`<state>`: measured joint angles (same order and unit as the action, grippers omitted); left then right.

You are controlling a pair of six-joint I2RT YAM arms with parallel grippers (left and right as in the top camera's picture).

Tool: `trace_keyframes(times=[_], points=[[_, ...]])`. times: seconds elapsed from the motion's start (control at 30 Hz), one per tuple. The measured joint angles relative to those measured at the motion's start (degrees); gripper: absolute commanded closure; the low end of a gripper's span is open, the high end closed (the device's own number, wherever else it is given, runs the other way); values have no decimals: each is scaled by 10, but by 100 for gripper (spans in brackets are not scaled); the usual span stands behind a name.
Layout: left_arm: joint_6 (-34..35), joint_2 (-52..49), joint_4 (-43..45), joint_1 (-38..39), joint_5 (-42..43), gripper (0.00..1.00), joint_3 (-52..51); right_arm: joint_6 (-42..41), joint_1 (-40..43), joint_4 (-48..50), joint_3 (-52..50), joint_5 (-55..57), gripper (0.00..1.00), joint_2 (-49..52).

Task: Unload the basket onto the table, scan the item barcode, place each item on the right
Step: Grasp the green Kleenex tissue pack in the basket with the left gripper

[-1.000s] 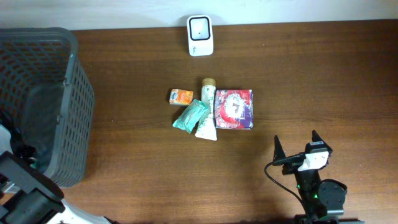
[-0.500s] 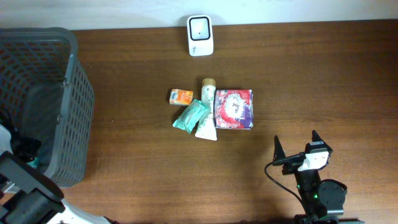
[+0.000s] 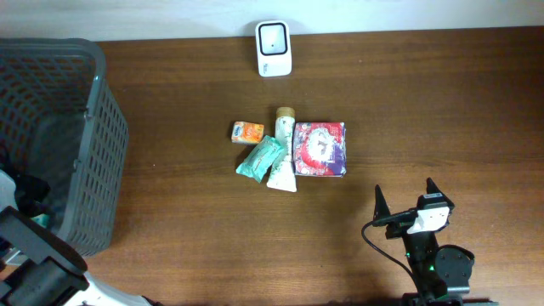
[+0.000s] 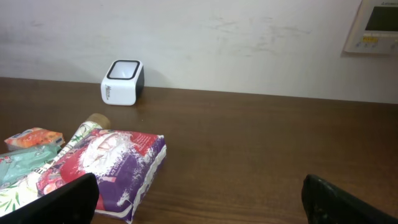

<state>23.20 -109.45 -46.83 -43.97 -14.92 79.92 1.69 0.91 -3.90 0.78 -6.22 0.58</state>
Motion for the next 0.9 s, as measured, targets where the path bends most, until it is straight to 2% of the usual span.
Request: trace_keyframes(times=[0.07,0.23,0.3,0.67,0.87,0.9], points=[[-10,0,-4,0,-1,41,1,0,0,0,0,0,1,0],[-28,23,-17,0,5,26,7,0,0,0,0,0,1,0],[-28,50,-16,0,12,24,14,0,0,0,0,0,2,0],[-42,45,15,0,20,35,-38,0,0,0,0,0,1,0],[-42,44,92,0,-8,39,-90,0,0,0,0,0,1,0],[-42,44,114,0,-10,50,-110,0,0,0,0,0,1,0]])
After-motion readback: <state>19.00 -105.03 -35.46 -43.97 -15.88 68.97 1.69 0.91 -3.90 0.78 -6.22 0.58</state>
